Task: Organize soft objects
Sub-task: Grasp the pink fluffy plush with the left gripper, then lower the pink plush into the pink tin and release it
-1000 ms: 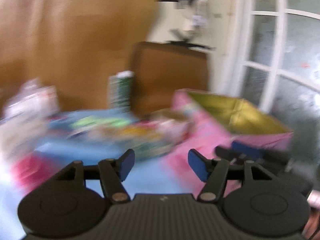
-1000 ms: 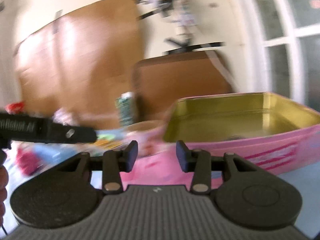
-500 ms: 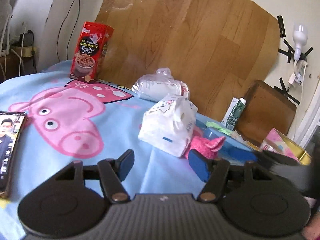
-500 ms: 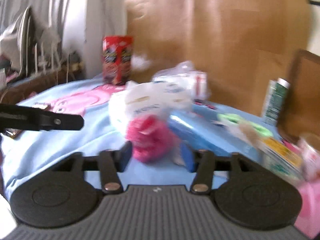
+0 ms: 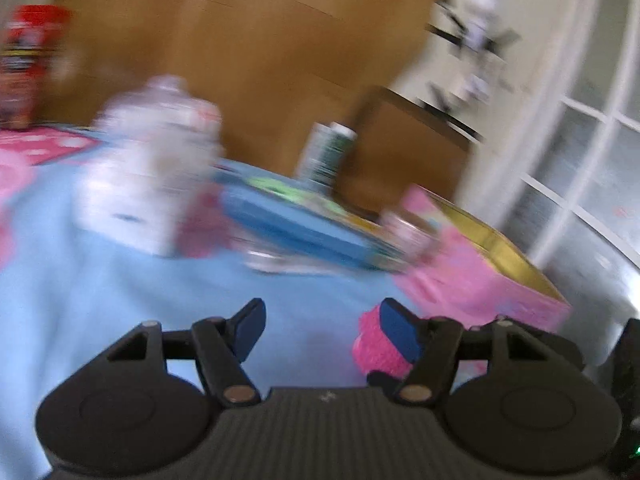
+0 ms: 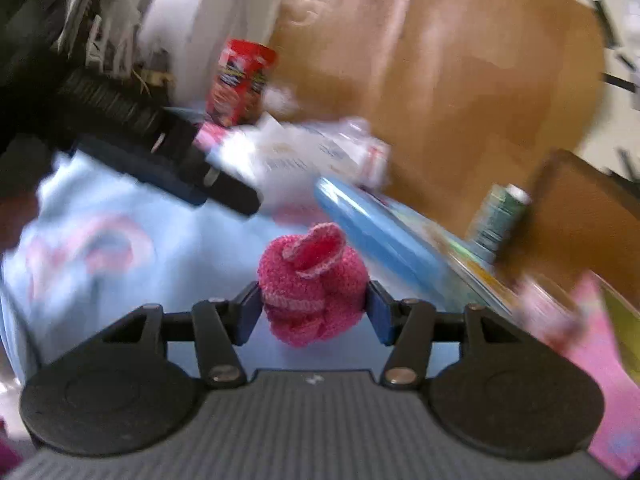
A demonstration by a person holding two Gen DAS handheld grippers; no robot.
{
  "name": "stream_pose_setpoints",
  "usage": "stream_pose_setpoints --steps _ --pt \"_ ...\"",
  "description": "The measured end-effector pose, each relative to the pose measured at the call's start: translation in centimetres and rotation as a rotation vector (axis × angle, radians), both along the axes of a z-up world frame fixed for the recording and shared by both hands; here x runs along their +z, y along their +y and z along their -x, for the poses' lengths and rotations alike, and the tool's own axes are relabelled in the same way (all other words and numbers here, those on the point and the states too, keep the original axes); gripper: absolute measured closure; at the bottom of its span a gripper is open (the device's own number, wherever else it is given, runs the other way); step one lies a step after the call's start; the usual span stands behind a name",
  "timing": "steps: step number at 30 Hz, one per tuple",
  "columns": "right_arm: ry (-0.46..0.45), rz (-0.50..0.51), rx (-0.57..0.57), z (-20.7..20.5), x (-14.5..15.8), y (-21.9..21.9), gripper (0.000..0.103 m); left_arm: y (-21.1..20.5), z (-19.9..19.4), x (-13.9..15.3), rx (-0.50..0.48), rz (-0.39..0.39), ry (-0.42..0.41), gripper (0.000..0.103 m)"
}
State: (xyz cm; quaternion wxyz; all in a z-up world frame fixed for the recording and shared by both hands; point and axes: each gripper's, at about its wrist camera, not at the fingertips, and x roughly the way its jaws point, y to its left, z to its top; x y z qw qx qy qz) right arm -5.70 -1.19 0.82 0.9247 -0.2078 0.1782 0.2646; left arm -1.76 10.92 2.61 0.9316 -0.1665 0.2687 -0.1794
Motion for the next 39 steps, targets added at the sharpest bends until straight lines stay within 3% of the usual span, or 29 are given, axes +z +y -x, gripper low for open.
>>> stream_pose_setpoints --steps 4,9,11,13,14,15,18,23,26,29,31,35,37,39 --pt "0.020 -0.028 -0.153 1.7 -0.8 -4.5 0.044 -4.7 -1.3 -0.2 -0.161 0.006 0.034 0.026" --pt "0.090 -0.133 -0.229 1.8 -1.2 -7.3 0.042 -9.8 -2.0 -0.8 -0.257 -0.081 0.065 0.026" --pt "0.101 -0.144 -0.227 1.6 -1.6 -7.4 0.040 -10.8 -2.2 -1.3 -0.258 -0.113 0.084 0.034" --pt "0.097 -0.143 -0.222 1.5 -2.1 -7.2 0.038 -11.2 -2.4 -1.5 -0.296 -0.081 0.110 0.050" --pt "0.083 -0.166 -0.208 1.4 -2.3 -7.3 0.039 -11.4 -2.5 -1.3 -0.299 -0.083 0.118 0.050" --pt "0.093 -0.184 -0.205 1.1 -2.4 -7.5 0.045 -11.7 -2.5 -1.0 -0.301 -0.097 0.105 0.051" --pt "0.080 -0.239 -0.224 1.1 -1.8 -9.1 0.048 -13.7 -2.8 1.3 -0.324 -0.150 0.029 0.051" --pt "-0.080 -0.287 -0.312 0.5 0.6 -12.2 0.047 -19.3 -5.4 5.0 -0.373 -0.215 -0.109 0.050" --pt "-0.147 -0.298 -0.391 -1.7 1.7 -14.9 0.047 -23.0 -8.4 5.7 -0.384 -0.225 -0.131 0.050" --pt "-0.136 -0.327 -0.482 -4.7 2.0 -17.6 0.047 -26.3 -11.4 5.4 -0.370 -0.248 -0.139 0.049" --pt "-0.113 -0.345 -0.532 -7.1 1.9 -19.1 0.046 -27.6 -13.0 5.0 -0.351 -0.257 -0.121 0.043" --pt "-0.070 -0.352 -0.613 -10.1 1.2 -20.6 0.031 -28.5 -14.2 4.4 -0.316 -0.292 -0.079 0.038" --pt "-0.070 -0.388 -0.644 -9.5 1.0 -21.0 0.029 -27.7 -13.2 4.6 -0.323 -0.274 -0.110 0.026" --pt "-0.085 -0.437 -0.645 -7.5 0.7 -21.2 0.024 -26.0 -11.3 4.9 -0.306 -0.269 -0.167 0.024"
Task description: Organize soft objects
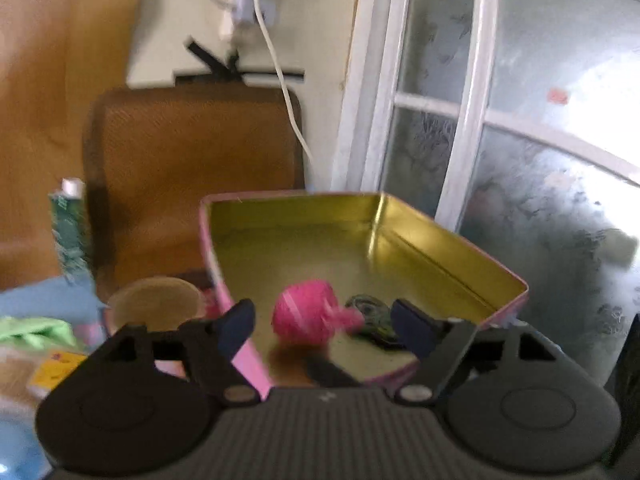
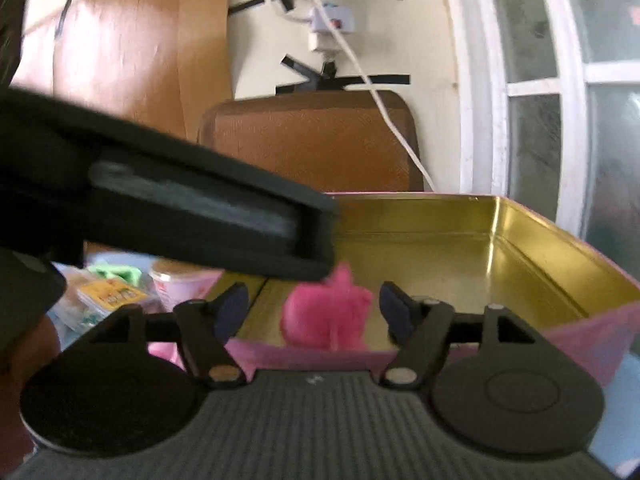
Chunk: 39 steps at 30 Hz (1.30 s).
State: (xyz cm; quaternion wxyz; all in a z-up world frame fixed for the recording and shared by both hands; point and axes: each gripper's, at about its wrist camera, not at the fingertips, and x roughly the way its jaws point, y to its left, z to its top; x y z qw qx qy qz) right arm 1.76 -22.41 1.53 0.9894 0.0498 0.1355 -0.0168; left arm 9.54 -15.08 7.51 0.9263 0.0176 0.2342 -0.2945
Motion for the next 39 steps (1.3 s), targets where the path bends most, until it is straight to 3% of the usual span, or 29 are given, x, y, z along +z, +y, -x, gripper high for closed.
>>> stream_pose_setpoints --steps 6,9,13,19,23,30,39 --pt "-0.113 -0.026 -0.019 5.1 -0.6 1.4 0.024 6.5 4.7 -0.5 0.102 0.028 -0.042 0.024" --pt "-0.136 -0.035 -0.011 6.6 -1.1 2.9 0.024 8.9 6.4 -1.9 0.211 -0.066 -0.046 0.023" --pt "-0.104 -0.030 0.045 7.2 -1.5 5.2 0.027 12.0 7.3 -3.4 0.335 -0.090 0.009 0.023" --pt "-0.020 -0.053 0.019 6.1 -1.6 6.2 0.028 14.2 7.4 -4.9 0.411 -0.093 0.052 0.023" --pt "0.013 -0.156 -0.077 5.7 -1.8 4.5 0.028 12.9 6.4 -5.9 0.384 -0.116 0.052 0.023" --pt "0.081 -0.291 -0.149 5.0 -2.6 2.3 0.027 10.3 5.2 -7.0 0.339 -0.194 0.061 0.023" --pt "0.097 -0.266 -0.163 4.9 -2.5 2.9 0.027 11.1 4.9 -7.5 0.326 -0.185 0.108 0.023"
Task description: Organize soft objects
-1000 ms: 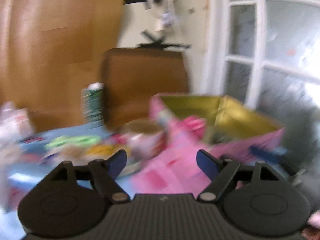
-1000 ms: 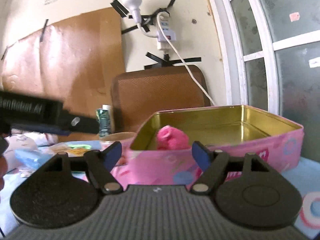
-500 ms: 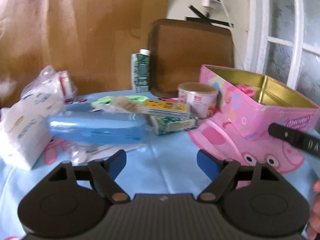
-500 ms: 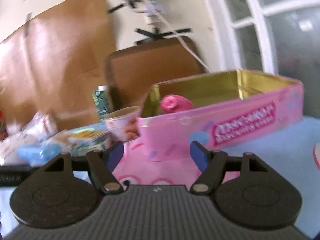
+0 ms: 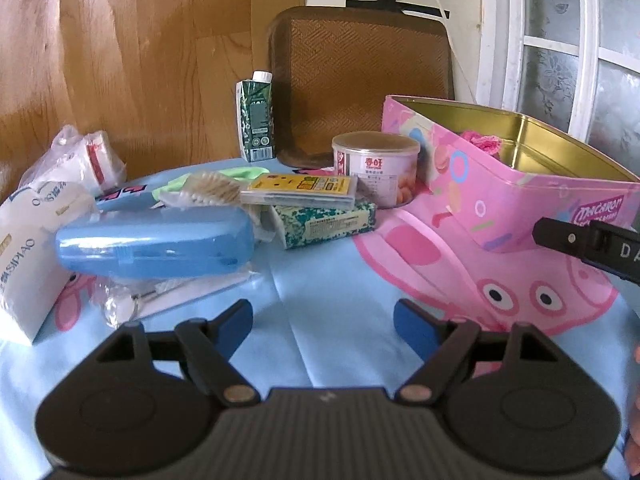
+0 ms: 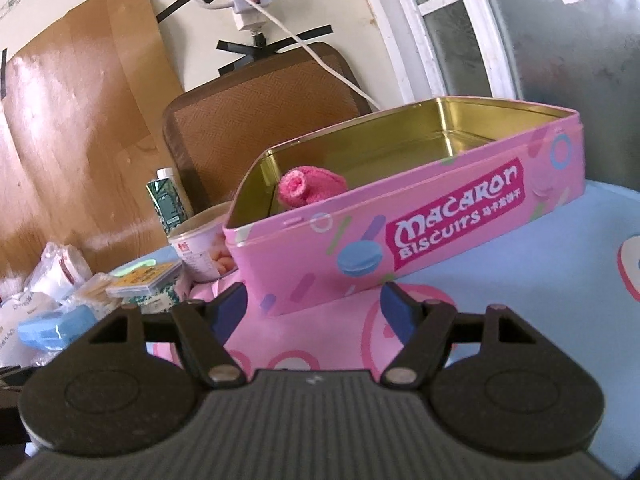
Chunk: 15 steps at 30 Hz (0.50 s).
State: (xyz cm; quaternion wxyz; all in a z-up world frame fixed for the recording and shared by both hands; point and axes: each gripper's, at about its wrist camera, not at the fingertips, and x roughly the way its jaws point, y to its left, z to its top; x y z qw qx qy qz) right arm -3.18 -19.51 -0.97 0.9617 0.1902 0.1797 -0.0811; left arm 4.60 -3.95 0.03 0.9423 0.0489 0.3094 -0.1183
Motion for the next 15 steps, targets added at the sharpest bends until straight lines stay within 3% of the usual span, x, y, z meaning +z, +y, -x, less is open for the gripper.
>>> stream_pose_setpoints --steps 15 --pt "0.000 -0.002 0.018 -0.01 0.00 -0.07 0.025 -0.57 0.20 -0.30 -0.013 -0.073 -0.005 0.020"
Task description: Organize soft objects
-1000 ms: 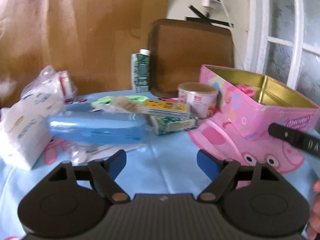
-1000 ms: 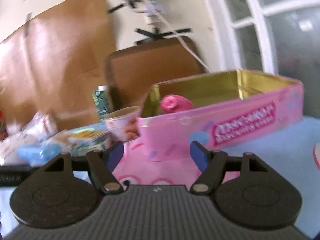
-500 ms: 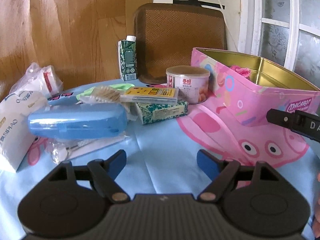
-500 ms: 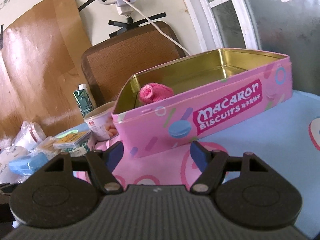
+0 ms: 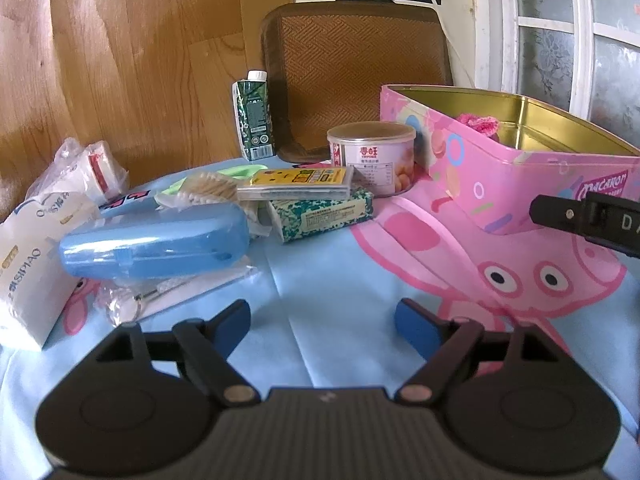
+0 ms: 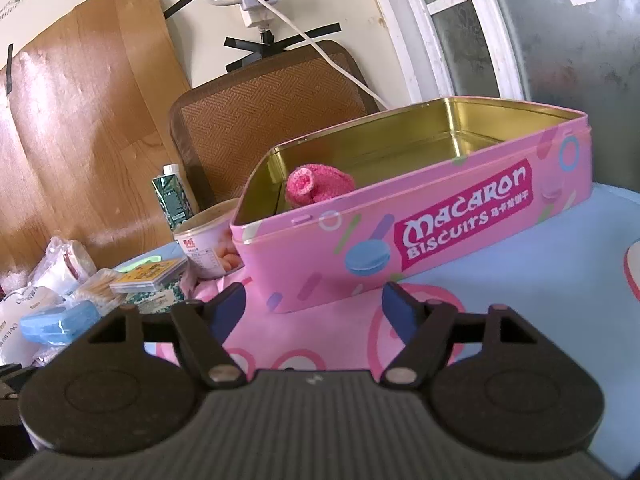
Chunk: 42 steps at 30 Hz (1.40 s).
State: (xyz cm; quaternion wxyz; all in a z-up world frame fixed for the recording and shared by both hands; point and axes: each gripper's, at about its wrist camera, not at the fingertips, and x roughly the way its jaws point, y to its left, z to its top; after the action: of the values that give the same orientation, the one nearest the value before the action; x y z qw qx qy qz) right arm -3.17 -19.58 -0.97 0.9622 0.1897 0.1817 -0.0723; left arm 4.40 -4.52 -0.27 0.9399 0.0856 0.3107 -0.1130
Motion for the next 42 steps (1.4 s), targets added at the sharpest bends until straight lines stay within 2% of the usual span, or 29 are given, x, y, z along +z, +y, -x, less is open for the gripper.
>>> stream_pose_setpoints --steps 24,32,37,39,41,42 --pt "0.006 -0.003 -0.004 -0.1 0.0 0.3 0.023 0.1 -0.1 -0.1 0.000 -0.007 -0.001 0.017" --pt "0.006 0.025 0.015 -0.2 0.0 0.9 0.023 0.9 -0.2 0.0 0.006 0.040 0.007 0.017" --pt "-0.005 0.076 0.039 0.1 0.1 1.4 0.023 5.6 1.1 1.0 0.034 0.162 -0.052 0.010" --pt "-0.029 0.126 0.078 0.5 0.3 2.3 0.024 8.7 1.8 1.5 0.096 0.181 -0.095 0.009" --pt "-0.043 0.174 0.169 0.5 0.6 3.8 0.025 11.9 2.2 1.8 0.191 0.179 -0.143 0.008" --pt "-0.048 0.178 0.231 0.3 0.9 4.8 0.029 13.1 2.3 1.8 0.230 0.183 -0.155 0.008"
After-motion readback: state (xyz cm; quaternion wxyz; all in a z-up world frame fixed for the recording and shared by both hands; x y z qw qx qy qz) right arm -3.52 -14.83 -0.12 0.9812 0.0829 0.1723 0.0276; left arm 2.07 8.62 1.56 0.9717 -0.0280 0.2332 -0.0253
